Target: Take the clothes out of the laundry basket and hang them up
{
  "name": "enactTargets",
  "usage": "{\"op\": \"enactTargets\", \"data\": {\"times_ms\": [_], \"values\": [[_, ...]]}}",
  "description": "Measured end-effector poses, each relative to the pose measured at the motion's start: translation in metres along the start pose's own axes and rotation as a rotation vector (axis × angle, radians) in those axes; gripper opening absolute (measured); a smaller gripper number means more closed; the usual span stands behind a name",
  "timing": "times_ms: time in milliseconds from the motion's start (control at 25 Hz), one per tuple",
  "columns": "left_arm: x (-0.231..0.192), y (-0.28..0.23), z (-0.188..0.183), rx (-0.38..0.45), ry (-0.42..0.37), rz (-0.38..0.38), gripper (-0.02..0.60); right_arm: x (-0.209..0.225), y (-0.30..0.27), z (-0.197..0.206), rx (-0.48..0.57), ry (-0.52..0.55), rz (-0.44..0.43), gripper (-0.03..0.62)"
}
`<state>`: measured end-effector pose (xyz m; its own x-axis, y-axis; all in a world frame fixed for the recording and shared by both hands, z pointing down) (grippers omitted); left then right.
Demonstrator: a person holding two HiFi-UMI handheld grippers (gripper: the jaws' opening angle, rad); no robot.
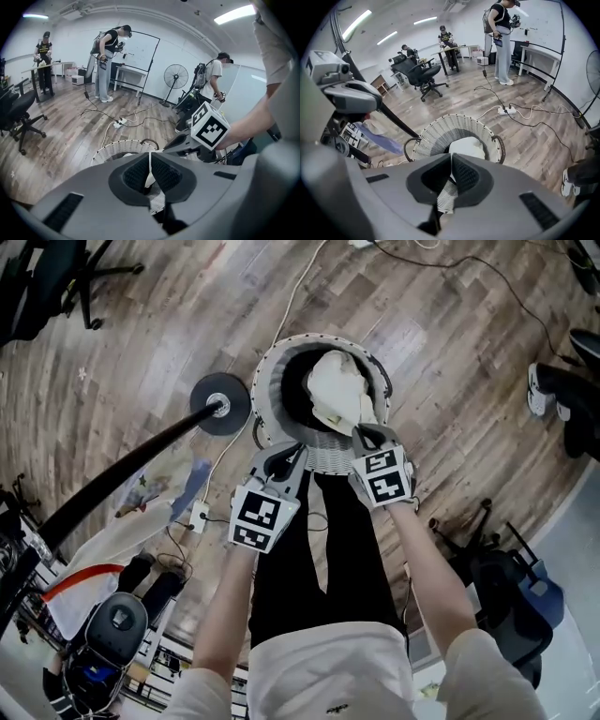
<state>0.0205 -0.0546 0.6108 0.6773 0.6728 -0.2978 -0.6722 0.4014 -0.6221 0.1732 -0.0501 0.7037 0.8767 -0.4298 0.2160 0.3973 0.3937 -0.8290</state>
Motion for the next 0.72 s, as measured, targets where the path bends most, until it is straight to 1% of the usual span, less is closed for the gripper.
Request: {"op": "enactTargets", "data": {"times_ms": [120,280,720], "values": [[0.009,0.010,-0.007,0.017,0.008,-0.017,0.028,-0.008,0.029,-0.018,0.050,0.013,-0.026,0.014],[0.017,0.027,-0.017,0.034,0.017,-0.033,0.029,-0.017,0.064,-0.045,0.112,0.057,-0.040,0.012],[0.015,0.076,-0.037,0.069,0.015,-0.124,0.029,-0.064,0.164,-0.119,0.294,0.100,-0.122,0.012]]}}
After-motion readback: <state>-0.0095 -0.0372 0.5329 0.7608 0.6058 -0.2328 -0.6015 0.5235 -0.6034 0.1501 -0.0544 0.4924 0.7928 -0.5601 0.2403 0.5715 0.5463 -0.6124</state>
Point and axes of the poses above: the fingertips, and each gripper's own axes: y backward along the fingers, x to its right, z out of its underside, the point moved 5 cm from there along y, backward along the fingers, and after that the axes turned 7 degrees about x, right-handed, at the moved point
